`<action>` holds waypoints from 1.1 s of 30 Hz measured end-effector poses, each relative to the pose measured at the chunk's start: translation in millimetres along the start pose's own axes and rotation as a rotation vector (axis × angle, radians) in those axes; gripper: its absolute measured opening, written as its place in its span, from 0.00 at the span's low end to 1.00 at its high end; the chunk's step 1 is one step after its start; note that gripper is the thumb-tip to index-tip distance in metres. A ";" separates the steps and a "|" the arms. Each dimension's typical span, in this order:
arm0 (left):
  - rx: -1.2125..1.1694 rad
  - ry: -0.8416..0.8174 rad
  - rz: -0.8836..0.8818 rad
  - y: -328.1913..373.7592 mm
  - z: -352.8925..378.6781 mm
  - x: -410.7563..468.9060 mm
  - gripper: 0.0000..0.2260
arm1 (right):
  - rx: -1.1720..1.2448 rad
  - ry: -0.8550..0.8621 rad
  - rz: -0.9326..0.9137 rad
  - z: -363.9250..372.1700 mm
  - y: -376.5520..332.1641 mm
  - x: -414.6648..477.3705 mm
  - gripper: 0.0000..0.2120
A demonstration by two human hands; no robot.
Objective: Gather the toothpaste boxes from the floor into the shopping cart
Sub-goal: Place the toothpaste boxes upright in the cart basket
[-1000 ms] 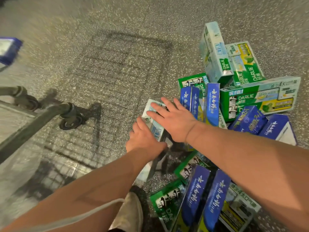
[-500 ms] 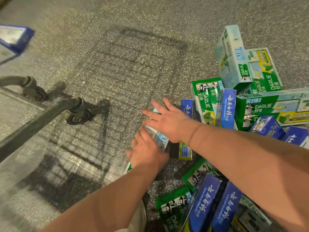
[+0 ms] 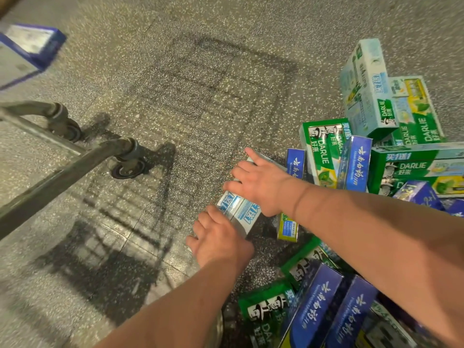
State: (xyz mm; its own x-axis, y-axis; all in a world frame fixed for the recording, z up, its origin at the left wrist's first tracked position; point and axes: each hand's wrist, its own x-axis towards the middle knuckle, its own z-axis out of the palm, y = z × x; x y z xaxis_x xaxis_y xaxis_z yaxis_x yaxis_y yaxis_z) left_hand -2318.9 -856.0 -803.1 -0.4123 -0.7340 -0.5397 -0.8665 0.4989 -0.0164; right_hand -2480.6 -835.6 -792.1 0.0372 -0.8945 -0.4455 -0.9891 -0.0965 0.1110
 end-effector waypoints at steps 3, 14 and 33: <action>-0.004 0.006 0.025 -5.7 -3.9 5.8 0.39 | 0.012 0.001 0.005 -1.3 0.7 -0.2 0.45; 0.169 0.184 0.333 -20.9 -190.0 -59.2 0.26 | 0.118 0.058 0.242 -169.0 20.7 -101.1 0.41; 0.270 0.400 0.823 -102.3 -708.9 -366.6 0.37 | 0.079 0.097 0.535 -739.3 3.9 -390.7 0.33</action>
State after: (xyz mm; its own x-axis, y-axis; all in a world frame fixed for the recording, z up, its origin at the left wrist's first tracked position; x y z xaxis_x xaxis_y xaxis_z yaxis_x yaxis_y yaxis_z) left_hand -2278.5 -964.7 -6.9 -0.9728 -0.1830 -0.1419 -0.1876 0.9821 0.0194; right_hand -2393.8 -809.2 39.2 -0.4644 -0.8463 -0.2611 -0.8813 0.4125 0.2306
